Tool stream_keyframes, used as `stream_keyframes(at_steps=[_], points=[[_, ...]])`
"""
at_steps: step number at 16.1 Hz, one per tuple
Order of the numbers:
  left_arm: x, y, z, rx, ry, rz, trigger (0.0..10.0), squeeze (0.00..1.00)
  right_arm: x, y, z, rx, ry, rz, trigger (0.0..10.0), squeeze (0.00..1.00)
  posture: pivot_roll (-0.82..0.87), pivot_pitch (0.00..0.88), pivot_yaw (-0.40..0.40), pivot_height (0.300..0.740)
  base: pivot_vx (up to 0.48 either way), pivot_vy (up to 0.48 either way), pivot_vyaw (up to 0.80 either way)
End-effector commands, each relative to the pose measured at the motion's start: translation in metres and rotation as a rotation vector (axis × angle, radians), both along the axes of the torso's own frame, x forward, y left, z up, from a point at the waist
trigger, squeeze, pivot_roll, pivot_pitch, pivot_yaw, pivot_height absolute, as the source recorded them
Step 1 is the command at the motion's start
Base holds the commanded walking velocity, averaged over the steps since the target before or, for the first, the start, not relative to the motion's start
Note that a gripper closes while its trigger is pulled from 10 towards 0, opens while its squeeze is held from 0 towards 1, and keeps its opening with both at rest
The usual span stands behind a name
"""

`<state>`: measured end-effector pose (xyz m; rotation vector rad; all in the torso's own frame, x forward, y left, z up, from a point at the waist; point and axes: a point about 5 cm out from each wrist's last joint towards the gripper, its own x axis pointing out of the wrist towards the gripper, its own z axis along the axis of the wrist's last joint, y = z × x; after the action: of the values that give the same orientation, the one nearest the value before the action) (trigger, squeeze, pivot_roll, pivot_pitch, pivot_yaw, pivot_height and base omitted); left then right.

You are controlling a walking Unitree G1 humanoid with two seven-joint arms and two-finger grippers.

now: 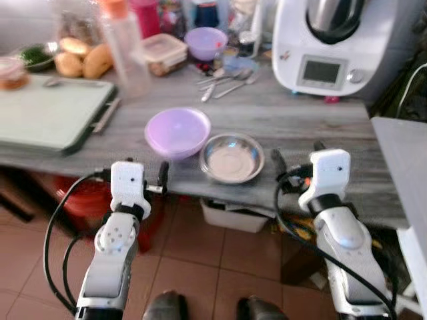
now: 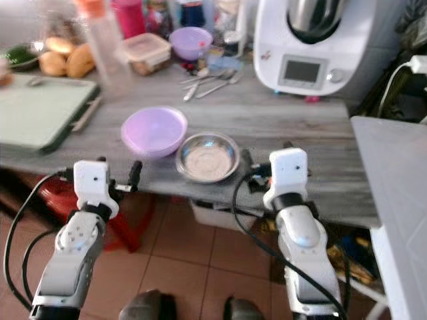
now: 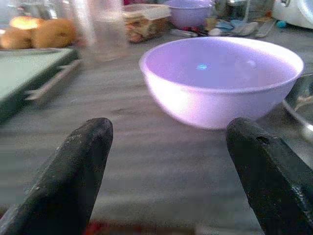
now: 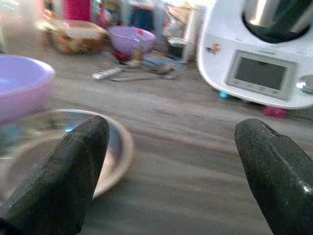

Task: Setting the table

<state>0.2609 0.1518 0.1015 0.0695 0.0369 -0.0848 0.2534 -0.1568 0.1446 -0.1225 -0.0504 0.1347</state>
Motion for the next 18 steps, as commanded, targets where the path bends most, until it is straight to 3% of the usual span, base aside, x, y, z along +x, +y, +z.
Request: stream_keyframes(at_steps=[1,4,10,12,18], points=[[-0.001,0.0,-0.001,0.001,0.007,0.002,10.0,0.0,0.001,-0.001,0.0,0.002,-0.002,0.005,10.0,0.0,-0.04,0.0,0.036,0.74,-0.33,0.0,0.0],[0.0,0.001,-0.001,0.005,0.005,0.003,10.0,0.0,0.002,0.0,-0.001,-0.004,-0.001,0.009,10.0,0.0,-0.04,0.0,0.034,0.74,-0.329,0.0,0.0],[-0.002,0.0,-0.002,0.007,0.009,-0.001,10.0,0.0,0.003,-0.013,-0.003,-0.035,0.004,-0.095,10.0,0.0,-0.04,0.0,0.032,0.74,-0.324,0.0,0.0],[-0.002,-0.003,0.0,-0.004,-0.011,-0.024,10.0,0.0,0.002,-0.022,-0.007,-0.043,0.026,-0.15,10.0,0.0,-0.04,0.0,0.034,0.74,0.0,0.0,0.0],[-0.002,-0.003,0.0,-0.004,-0.011,-0.024,10.0,0.0,0.002,-0.022,-0.007,-0.043,0.026,-0.15,10.0,0.0,-0.04,0.0,0.034,0.74,0.0,0.0,0.0]])
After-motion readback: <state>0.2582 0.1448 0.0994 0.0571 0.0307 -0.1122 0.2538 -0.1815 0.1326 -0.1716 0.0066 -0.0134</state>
